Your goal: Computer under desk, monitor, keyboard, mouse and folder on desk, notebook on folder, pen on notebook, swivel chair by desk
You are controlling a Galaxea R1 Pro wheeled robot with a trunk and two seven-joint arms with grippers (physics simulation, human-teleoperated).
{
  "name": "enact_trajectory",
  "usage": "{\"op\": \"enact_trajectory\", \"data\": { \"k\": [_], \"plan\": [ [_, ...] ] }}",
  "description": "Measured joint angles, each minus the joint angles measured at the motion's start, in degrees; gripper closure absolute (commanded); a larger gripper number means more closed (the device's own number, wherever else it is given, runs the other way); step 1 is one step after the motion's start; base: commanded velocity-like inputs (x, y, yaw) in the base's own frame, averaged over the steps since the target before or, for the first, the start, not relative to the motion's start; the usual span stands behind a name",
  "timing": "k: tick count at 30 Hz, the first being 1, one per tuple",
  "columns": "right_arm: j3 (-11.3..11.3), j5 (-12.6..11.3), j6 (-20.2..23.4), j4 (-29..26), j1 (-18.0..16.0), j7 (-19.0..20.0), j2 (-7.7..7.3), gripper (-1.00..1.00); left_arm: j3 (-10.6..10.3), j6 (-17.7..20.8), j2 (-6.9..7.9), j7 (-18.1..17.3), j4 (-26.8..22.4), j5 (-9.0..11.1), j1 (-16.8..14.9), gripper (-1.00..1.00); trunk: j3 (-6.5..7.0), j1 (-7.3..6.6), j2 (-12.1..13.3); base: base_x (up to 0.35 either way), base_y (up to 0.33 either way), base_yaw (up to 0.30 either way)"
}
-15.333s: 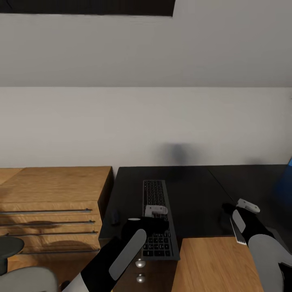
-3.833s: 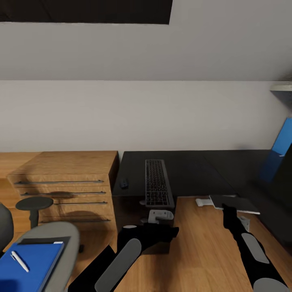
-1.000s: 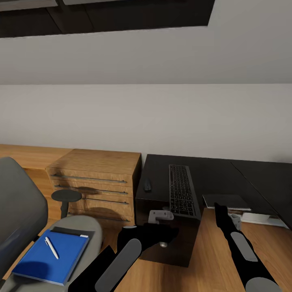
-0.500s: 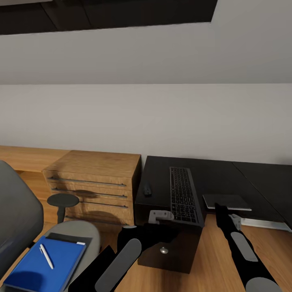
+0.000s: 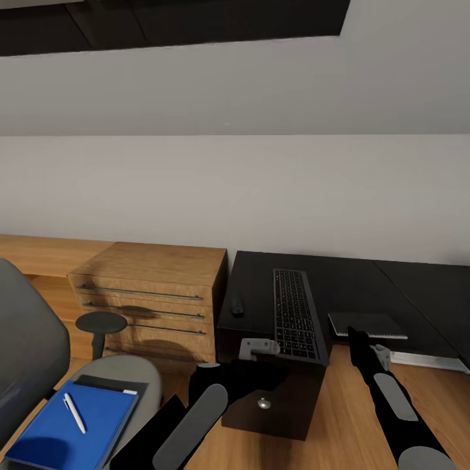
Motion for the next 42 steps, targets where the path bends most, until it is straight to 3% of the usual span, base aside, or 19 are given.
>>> {"op": "enact_trajectory", "data": {
  "k": [1, 2, 23, 42],
  "plan": [
    [0.00, 0.00, 0.02, 0.00, -0.03, 0.00, -0.01, 1.00, 0.00, 0.01, 0.00, 0.00, 0.00, 0.00, 0.00, -1.00, 0.00, 0.00, 0.00, 0.000, 0.000, 0.000],
    [0.00, 0.00, 0.02, 0.00, -0.03, 0.00, -0.01, -1.00, -0.02, 0.01, 0.00, 0.00, -0.01, 0.00, 0.00, -1.00, 0.00, 0.00, 0.00, 0.000, 0.000, 0.000],
    [0.00, -0.08, -0.03, -0.01, -0.02, 0.12, -0.01, -1.00, 0.00, -0.04, 0.09, 0.00, -0.09, 0.00, 0.00, -1.00, 0.00, 0.00, 0.00, 0.000, 0.000, 0.000],
    [-0.01, -0.22, 0.06, 0.09, 0.01, -0.03, -0.06, -1.00, 0.00, -0.06, 0.26, 0.00, -0.31, -0.04, 0.00, -1.00, 0.00, 0.00, 0.00, -0.124, 0.000, 0.000]
  ]
}}
